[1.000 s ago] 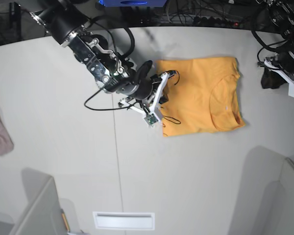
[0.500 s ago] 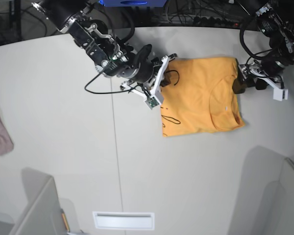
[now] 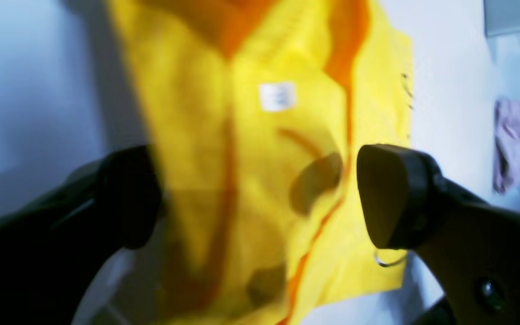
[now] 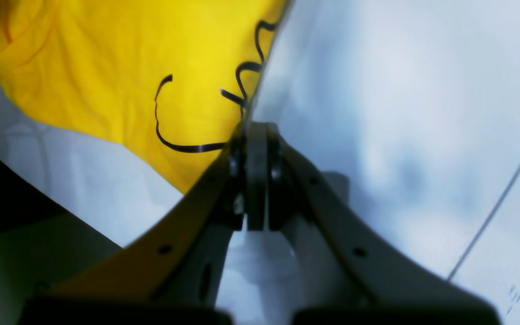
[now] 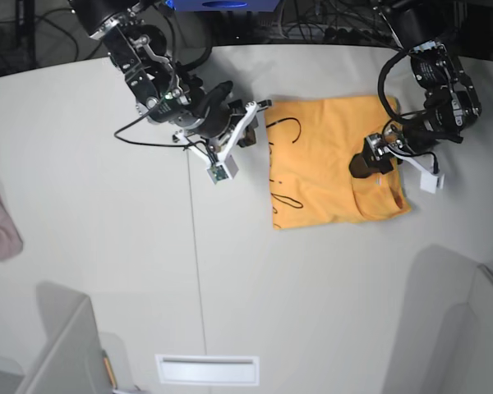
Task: Fold the T-shirt properly
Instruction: 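Grasp the bundle edge with the left gripper and drag it toward the table center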
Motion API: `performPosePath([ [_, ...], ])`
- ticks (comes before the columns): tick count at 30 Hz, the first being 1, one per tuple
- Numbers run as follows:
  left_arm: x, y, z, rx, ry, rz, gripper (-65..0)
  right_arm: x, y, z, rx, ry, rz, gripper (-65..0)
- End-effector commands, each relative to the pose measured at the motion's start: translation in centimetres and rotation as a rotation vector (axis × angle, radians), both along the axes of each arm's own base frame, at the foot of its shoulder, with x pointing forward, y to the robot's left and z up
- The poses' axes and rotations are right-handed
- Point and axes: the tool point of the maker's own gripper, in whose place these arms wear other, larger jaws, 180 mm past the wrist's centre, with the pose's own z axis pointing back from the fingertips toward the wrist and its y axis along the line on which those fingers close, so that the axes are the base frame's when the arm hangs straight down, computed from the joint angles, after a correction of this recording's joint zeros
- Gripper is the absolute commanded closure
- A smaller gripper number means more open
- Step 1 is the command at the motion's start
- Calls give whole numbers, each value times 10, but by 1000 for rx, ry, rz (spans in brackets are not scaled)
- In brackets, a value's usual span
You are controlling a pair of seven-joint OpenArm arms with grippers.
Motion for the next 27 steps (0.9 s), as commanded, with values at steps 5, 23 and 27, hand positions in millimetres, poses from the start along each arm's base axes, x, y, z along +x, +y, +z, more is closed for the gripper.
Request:
performPosePath([
  [5, 2, -6, -5, 32, 51, -25, -650, 15, -12, 23, 45, -64, -71, 0],
  [23, 10, -33, -10, 269, 170, -396, 0, 16, -158, 4, -19, -3, -570, 0],
  [27, 26, -58, -4, 363, 141, -560, 0, 5, -173, 1, 51, 46, -668, 0],
])
